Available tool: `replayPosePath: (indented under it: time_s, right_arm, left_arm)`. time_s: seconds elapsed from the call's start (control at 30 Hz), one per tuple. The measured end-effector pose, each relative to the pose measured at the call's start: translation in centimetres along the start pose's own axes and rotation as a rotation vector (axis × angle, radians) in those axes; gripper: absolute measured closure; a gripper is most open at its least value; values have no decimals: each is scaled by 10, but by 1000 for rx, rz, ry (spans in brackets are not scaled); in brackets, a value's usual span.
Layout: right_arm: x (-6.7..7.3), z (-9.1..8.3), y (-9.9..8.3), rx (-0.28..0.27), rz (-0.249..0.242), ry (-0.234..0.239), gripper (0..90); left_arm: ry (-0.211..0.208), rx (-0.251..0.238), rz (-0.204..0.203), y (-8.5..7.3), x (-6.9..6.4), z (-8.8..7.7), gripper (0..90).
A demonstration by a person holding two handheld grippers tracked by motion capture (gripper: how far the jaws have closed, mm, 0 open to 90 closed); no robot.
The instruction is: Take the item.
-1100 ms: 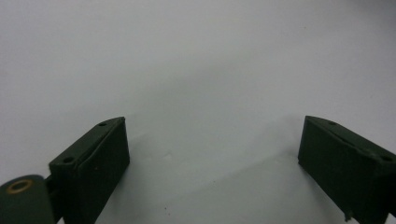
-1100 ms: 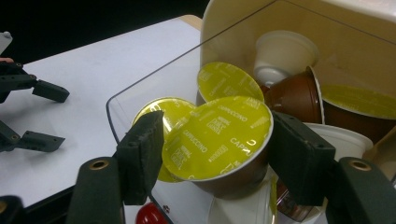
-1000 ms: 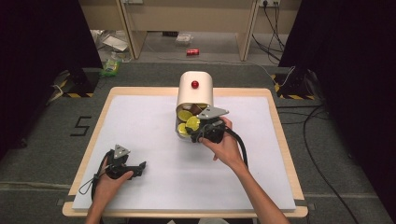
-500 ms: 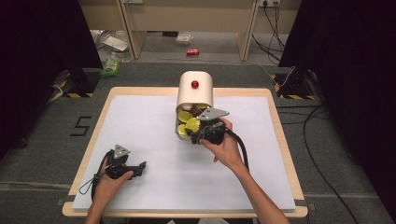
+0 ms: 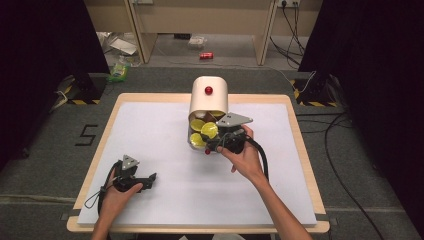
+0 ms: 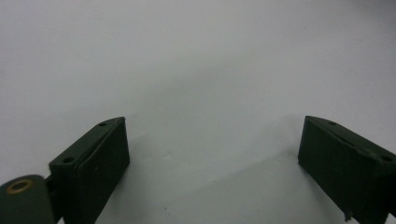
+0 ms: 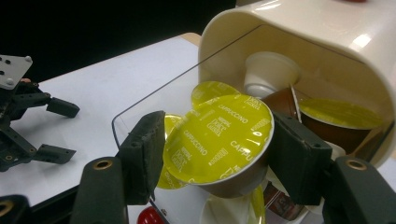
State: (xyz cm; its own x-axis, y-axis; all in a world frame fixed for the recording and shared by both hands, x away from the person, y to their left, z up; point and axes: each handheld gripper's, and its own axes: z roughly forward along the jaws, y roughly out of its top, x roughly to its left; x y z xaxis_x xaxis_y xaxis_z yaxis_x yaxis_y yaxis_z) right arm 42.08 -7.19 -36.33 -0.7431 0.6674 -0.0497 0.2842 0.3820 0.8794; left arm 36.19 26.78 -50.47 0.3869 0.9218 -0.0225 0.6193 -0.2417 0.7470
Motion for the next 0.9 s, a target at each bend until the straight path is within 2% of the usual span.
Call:
replayPosePath:
  time_s: [0.23,0.5,0.9]
  right_arm:
    - [-5,-14,1,-28,7,9,395]
    - [-15,-32,-3,-29,12,-18,395]
    - [-41,-61,-17,-65,81,-47,395]
  left_arm:
    - [0,0,0,0,0,0,82]
    - [-1,0,-1,0,0,0,82]
    - [0,0,-1,0,0,0,82]
